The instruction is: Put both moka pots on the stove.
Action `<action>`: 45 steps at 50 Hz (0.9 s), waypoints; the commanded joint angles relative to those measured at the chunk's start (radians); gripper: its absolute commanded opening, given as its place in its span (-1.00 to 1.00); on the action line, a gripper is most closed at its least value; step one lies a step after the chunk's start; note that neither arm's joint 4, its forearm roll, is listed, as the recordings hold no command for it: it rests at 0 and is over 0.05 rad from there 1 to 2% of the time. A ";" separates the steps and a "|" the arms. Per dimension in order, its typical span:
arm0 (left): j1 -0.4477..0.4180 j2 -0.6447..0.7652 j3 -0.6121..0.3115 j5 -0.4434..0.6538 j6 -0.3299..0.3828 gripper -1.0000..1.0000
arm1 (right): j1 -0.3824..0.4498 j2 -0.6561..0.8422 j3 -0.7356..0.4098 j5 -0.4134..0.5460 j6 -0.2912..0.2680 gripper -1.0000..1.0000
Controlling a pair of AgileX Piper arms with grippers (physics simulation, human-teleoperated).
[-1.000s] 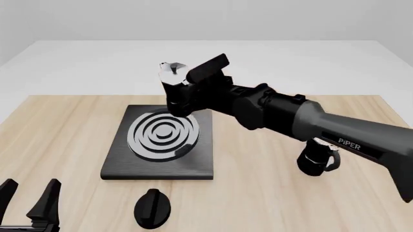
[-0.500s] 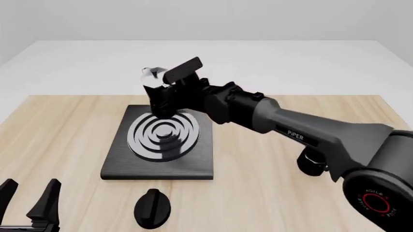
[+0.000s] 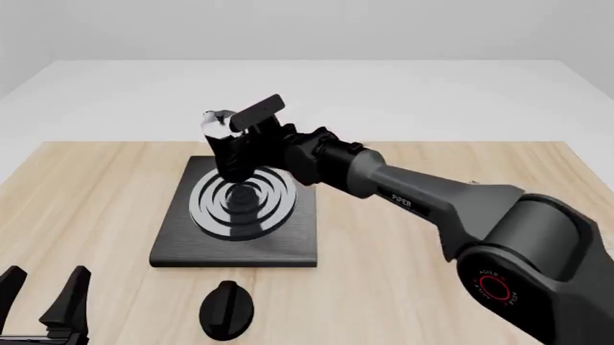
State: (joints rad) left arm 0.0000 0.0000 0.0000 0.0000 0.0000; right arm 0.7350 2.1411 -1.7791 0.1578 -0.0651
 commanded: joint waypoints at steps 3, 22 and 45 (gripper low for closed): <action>0.000 0.000 0.000 0.000 0.000 1.00 | 0.003 0.037 -0.096 0.011 0.009 -1.00; 0.000 0.000 0.000 0.000 0.000 1.00 | 0.005 0.111 -0.190 0.045 -0.003 -1.00; 0.000 0.000 0.000 0.000 0.000 1.00 | -0.008 0.138 -0.148 0.030 -0.003 -1.00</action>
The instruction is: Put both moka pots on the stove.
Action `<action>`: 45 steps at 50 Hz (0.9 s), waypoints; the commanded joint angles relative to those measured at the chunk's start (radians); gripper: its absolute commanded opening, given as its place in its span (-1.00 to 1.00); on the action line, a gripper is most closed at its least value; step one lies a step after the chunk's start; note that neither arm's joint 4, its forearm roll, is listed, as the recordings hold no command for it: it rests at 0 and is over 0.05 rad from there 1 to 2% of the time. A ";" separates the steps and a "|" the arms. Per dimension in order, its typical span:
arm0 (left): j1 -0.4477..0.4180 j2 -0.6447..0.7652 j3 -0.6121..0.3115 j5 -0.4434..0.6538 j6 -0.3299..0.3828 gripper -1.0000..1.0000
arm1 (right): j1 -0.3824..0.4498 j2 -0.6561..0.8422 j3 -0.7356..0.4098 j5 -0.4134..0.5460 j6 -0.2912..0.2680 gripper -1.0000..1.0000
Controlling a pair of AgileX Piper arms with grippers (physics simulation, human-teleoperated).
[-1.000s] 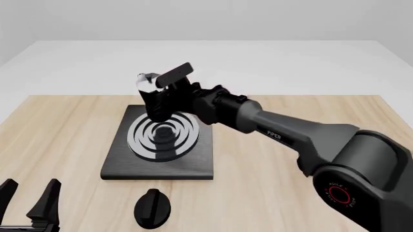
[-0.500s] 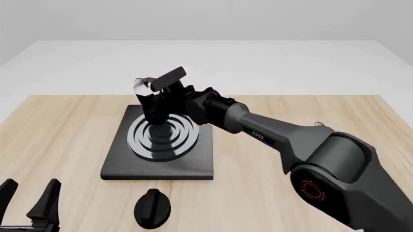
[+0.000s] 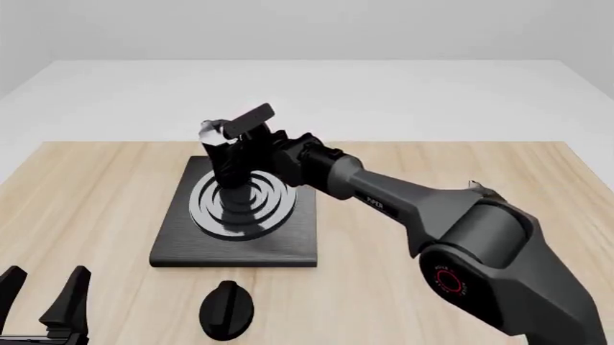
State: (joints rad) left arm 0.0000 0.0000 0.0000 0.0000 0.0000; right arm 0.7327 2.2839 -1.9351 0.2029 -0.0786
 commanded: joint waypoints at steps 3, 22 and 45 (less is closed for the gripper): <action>0.000 0.000 0.000 0.000 0.000 1.00 | -0.012 0.000 0.009 -0.014 0.016 -1.00; 0.000 0.000 0.000 0.000 0.000 1.00 | -0.005 -0.012 0.049 -0.032 0.031 -1.00; 0.000 0.000 0.000 0.000 0.000 1.00 | 0.006 -0.020 0.057 -0.033 0.025 1.00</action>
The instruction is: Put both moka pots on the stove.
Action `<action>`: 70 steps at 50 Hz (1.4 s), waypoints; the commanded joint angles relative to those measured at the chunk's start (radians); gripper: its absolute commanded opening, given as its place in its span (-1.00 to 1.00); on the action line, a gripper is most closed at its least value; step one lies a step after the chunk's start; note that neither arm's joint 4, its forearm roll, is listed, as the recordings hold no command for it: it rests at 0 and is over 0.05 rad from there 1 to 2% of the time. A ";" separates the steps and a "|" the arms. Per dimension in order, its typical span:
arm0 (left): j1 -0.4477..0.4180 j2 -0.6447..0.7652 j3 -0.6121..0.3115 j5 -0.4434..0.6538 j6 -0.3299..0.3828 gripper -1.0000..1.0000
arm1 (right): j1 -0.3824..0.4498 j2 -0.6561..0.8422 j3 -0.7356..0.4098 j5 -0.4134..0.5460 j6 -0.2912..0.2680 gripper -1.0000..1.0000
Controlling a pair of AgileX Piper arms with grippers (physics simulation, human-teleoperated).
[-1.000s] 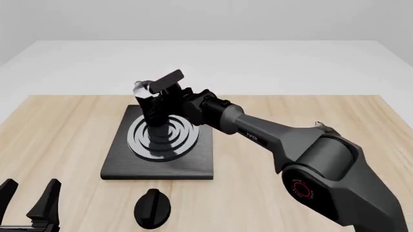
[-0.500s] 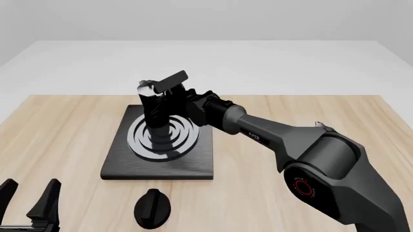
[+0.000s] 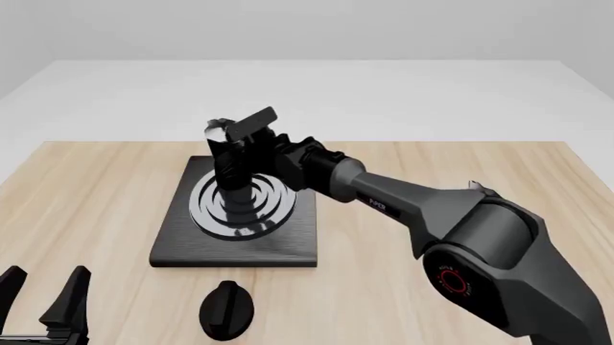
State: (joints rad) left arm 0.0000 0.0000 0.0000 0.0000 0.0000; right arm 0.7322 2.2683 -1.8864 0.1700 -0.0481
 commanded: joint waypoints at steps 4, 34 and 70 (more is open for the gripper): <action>0.000 0.000 0.000 0.000 0.000 1.00 | 0.008 -0.008 0.016 -0.003 -0.005 1.00; 0.000 0.000 0.000 0.000 0.000 1.00 | 0.021 -0.232 0.224 -0.028 -0.044 1.00; 0.000 0.000 0.000 0.000 0.000 1.00 | 0.060 -0.719 0.607 -0.071 0.005 1.00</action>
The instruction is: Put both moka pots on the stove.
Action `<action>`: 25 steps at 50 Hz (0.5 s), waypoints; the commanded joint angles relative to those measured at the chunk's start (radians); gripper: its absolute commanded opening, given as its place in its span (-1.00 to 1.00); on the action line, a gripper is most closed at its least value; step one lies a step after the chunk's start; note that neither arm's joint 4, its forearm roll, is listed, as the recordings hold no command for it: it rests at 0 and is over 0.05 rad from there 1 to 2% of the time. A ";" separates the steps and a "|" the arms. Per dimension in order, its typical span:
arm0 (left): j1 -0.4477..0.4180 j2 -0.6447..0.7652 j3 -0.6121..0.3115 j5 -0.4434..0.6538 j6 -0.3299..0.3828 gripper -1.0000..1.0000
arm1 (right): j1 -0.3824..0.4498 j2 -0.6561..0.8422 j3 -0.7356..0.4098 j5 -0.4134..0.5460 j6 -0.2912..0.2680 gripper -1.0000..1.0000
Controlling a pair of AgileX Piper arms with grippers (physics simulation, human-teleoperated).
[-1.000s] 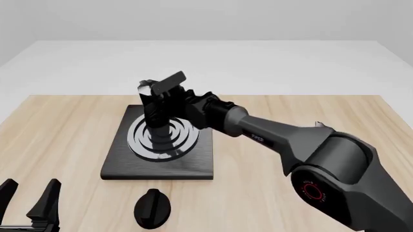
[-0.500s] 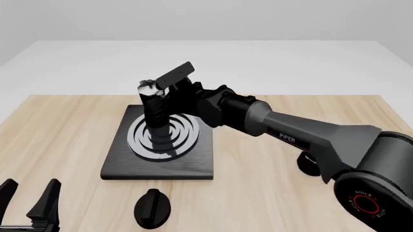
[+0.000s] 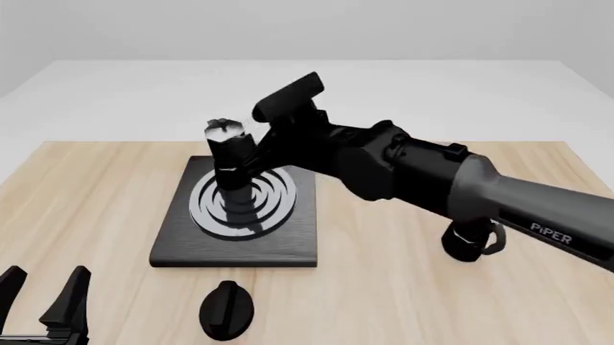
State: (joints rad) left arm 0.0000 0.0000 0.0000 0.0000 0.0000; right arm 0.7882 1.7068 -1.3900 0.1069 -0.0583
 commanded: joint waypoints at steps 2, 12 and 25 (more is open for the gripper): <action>0.000 0.000 0.000 0.000 0.000 1.00 | 0.005 -0.176 0.123 -0.007 0.012 1.00; 0.000 0.000 0.000 0.000 0.000 1.00 | 0.008 -0.308 0.199 0.011 0.014 1.00; 0.000 0.000 0.000 0.000 0.000 1.00 | -0.052 -0.475 0.310 0.031 0.031 1.00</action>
State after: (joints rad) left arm 0.0000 0.0000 0.0000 0.0000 0.0000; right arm 0.7727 1.3659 -1.1676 0.1222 -0.0375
